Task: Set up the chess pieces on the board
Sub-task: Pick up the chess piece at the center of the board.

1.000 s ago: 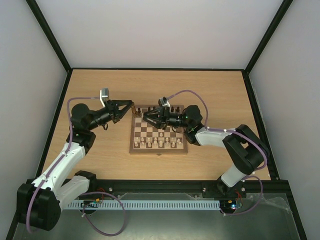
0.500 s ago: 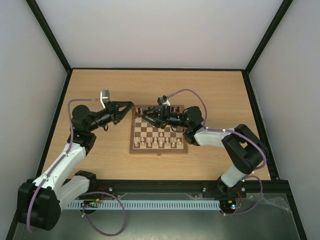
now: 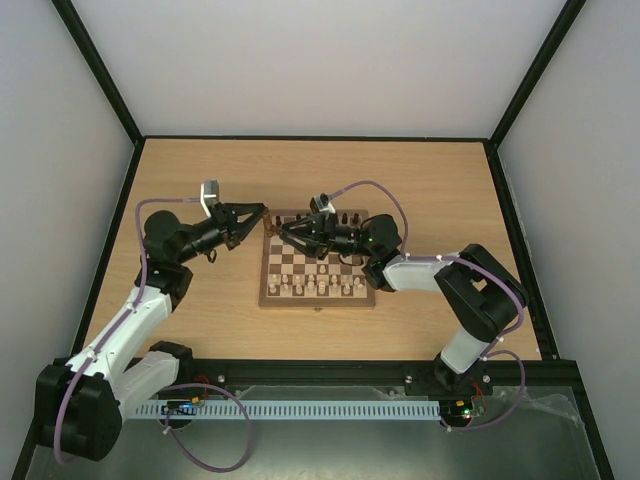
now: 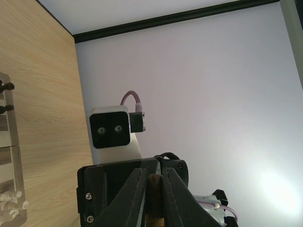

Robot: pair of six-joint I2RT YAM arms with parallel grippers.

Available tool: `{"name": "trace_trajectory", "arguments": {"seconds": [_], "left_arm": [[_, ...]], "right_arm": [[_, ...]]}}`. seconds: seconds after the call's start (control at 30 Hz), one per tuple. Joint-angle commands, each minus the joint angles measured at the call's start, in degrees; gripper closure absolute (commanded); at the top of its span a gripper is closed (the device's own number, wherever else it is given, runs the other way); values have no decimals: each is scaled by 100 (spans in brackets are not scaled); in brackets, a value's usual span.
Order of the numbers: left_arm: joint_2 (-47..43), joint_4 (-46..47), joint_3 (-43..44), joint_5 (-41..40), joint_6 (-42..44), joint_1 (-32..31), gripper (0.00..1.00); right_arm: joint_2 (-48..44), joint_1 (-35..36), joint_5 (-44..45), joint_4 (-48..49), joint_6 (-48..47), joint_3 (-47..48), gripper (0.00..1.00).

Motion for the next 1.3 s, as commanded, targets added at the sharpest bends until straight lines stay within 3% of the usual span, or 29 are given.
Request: {"name": "trace_trajectory", "arguments": {"seconds": [0.0,0.5,0.87,1.07,1.27], "left_arm": [[10,320,-88,72,-24,25,96],[95,312,-134,54,41,27,96],[115,270,-145,23,91,34,96],[110,122,-121,34,213,98,96],[50,-210,-87,84,462,228,96]], "right_arm": [[28,47,57,528,46,229,67],[78,93,47,546,64,284,71],[6,97,34,462,3,217,85],[-206,100,26,-54,-331,130,89],[-521,88,12,-1231,-1022,137,90]]}}
